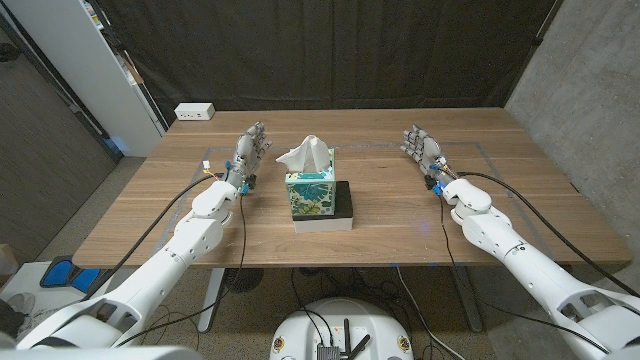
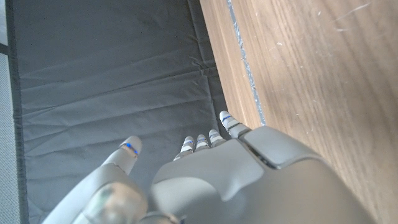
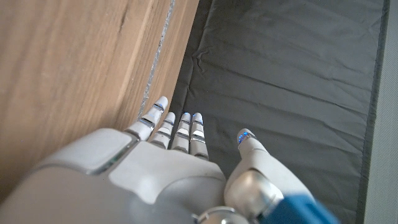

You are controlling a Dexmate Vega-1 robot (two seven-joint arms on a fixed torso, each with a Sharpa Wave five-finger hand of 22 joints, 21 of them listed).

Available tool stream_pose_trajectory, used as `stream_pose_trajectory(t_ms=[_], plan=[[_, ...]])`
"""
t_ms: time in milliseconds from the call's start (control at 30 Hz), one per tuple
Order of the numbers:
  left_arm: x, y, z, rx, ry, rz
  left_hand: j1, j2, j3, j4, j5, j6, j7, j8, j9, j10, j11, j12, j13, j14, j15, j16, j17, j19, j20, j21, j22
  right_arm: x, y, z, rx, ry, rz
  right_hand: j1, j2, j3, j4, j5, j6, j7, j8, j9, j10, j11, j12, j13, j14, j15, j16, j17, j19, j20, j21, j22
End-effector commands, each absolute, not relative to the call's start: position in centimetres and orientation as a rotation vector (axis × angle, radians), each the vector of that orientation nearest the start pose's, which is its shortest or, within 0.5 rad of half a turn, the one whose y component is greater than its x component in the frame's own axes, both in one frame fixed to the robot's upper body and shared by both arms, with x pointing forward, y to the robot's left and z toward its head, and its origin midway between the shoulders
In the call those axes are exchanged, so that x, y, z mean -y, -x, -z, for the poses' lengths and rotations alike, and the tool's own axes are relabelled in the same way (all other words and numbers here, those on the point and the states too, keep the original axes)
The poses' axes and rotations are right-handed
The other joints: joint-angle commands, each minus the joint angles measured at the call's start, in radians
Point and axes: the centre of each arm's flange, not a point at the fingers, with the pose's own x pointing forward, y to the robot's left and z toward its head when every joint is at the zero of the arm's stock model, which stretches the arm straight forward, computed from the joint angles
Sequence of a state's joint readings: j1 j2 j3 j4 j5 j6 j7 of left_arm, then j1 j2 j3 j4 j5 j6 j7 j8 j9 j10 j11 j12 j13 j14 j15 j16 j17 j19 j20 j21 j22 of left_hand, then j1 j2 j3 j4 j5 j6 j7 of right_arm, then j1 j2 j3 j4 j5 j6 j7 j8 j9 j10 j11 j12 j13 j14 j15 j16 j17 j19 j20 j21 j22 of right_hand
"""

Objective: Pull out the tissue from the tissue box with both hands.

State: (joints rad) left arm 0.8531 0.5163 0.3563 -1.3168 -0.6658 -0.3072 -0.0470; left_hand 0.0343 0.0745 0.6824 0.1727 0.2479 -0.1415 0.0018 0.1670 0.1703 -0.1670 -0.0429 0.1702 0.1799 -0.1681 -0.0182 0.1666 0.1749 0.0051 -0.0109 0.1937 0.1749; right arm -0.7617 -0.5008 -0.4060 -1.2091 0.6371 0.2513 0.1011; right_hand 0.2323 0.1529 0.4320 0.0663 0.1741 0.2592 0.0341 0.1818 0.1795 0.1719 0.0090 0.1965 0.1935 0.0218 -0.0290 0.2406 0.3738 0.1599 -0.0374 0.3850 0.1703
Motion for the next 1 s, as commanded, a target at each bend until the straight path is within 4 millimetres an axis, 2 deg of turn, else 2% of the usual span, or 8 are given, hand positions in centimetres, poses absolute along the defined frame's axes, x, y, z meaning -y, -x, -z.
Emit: stream_pose_trajectory(t_ms=[33, 567, 733, 800, 833, 867, 933, 1000], plan=[[-30.0, -62.9, 2.5, 0.651, 0.074, 0.206, -0.002, 0.107, 0.008, 0.001, 0.007, -0.016, 0.001, 0.005, 0.004, -0.063, -0.004, 0.006, 0.001, -0.029, -0.001, 0.005, 0.005, -0.001, -0.010, 0.005, 0.004, 30.4, -69.1, 1.3, 0.508, 0.065, -0.248, 0.002, 0.021, 0.006, 0.007, 0.005, 0.008, 0.002, 0.006, 0.004, 0.012, -0.004, 0.005, 0.005, 0.006, -0.049, 0.003, -0.001, 0.008, -0.008, 0.004, 0.003], [-30.5, -63.0, 2.4, 0.674, 0.065, 0.189, -0.004, 0.107, 0.009, 0.000, 0.008, -0.019, 0.001, 0.009, 0.003, -0.066, -0.005, 0.010, 0.001, -0.030, -0.003, 0.009, 0.004, 0.001, -0.014, 0.006, 0.004, 30.8, -68.4, 0.6, 0.570, 0.063, -0.218, 0.001, 0.011, 0.012, 0.003, 0.007, 0.019, 0.008, 0.011, 0.004, 0.020, -0.001, 0.008, 0.004, 0.022, -0.047, -0.002, -0.016, 0.021, -0.003, 0.001, 0.002], [-30.8, -63.2, 2.0, 0.708, -0.028, 0.175, -0.001, 0.075, -0.001, -0.018, 0.005, -0.020, -0.014, 0.012, 0.003, -0.064, -0.018, 0.014, 0.001, -0.026, -0.016, 0.010, 0.000, 0.012, -0.025, 0.010, 0.003, 30.7, -68.5, 0.6, 0.569, 0.061, -0.210, 0.002, 0.011, 0.014, 0.002, 0.008, 0.021, 0.009, 0.011, 0.004, 0.022, -0.001, 0.008, 0.004, 0.026, -0.044, -0.002, -0.020, 0.023, -0.002, 0.000, 0.002], [-31.0, -63.2, 1.8, 0.742, -0.085, 0.138, 0.012, 0.014, -0.025, -0.062, 0.000, -0.031, -0.040, 0.014, 0.002, -0.063, -0.041, 0.016, 0.001, -0.025, -0.040, 0.009, -0.006, 0.020, -0.041, 0.009, 0.001, 30.7, -68.6, 0.6, 0.569, 0.064, -0.206, 0.002, 0.010, 0.014, 0.002, 0.008, 0.021, 0.010, 0.011, 0.004, 0.022, -0.001, 0.008, 0.004, 0.027, -0.043, -0.003, -0.021, 0.023, -0.001, -0.001, 0.002], [-31.2, -63.1, 1.7, 0.757, -0.113, 0.121, 0.042, -0.067, -0.058, -0.130, -0.002, -0.034, -0.063, 0.023, 0.003, -0.052, -0.068, 0.020, 0.000, -0.020, -0.062, 0.010, -0.006, 0.030, -0.059, 0.007, -0.001, 30.7, -68.6, 0.5, 0.569, 0.066, -0.203, 0.001, 0.010, 0.014, 0.001, 0.008, 0.021, 0.010, 0.011, 0.004, 0.022, -0.002, 0.008, 0.004, 0.028, -0.043, -0.002, -0.021, 0.023, 0.000, -0.001, 0.002], [-31.3, -63.1, 1.6, 0.771, -0.140, 0.104, 0.064, -0.098, -0.072, -0.165, 0.002, -0.052, -0.078, 0.022, 0.004, -0.055, -0.074, 0.018, 0.001, -0.017, -0.073, 0.011, -0.006, 0.037, -0.066, 0.007, -0.001, 30.6, -68.5, 0.5, 0.570, 0.069, -0.203, 0.002, 0.010, 0.014, 0.000, 0.008, 0.021, 0.011, 0.011, 0.004, 0.022, -0.002, 0.008, 0.004, 0.029, -0.042, -0.003, -0.022, 0.024, 0.000, -0.001, 0.002], [-31.5, -63.0, 1.3, 0.781, -0.191, 0.079, 0.105, -0.152, -0.097, -0.219, 0.014, -0.097, -0.089, 0.018, 0.006, -0.062, -0.085, 0.016, 0.002, -0.026, -0.091, 0.009, -0.005, 0.036, -0.071, 0.003, 0.000, 30.6, -68.5, 0.5, 0.570, 0.072, -0.198, 0.003, 0.008, 0.014, -0.001, 0.007, 0.022, 0.011, 0.011, 0.004, 0.023, -0.002, 0.008, 0.004, 0.029, -0.042, -0.003, -0.023, 0.024, 0.001, -0.002, 0.002], [-31.8, -63.0, 1.0, 0.770, -0.256, 0.064, 0.176, -0.209, -0.135, -0.286, 0.044, -0.202, -0.096, 0.015, 0.013, -0.128, -0.089, 0.008, 0.005, -0.077, -0.089, 0.005, -0.002, -0.001, -0.081, -0.005, 0.003, 30.6, -68.4, 0.4, 0.570, 0.081, -0.188, 0.004, 0.006, 0.013, -0.004, 0.007, 0.022, 0.012, 0.011, 0.004, 0.026, -0.002, 0.009, 0.004, 0.031, -0.040, -0.003, -0.025, 0.025, 0.003, -0.003, 0.002]])
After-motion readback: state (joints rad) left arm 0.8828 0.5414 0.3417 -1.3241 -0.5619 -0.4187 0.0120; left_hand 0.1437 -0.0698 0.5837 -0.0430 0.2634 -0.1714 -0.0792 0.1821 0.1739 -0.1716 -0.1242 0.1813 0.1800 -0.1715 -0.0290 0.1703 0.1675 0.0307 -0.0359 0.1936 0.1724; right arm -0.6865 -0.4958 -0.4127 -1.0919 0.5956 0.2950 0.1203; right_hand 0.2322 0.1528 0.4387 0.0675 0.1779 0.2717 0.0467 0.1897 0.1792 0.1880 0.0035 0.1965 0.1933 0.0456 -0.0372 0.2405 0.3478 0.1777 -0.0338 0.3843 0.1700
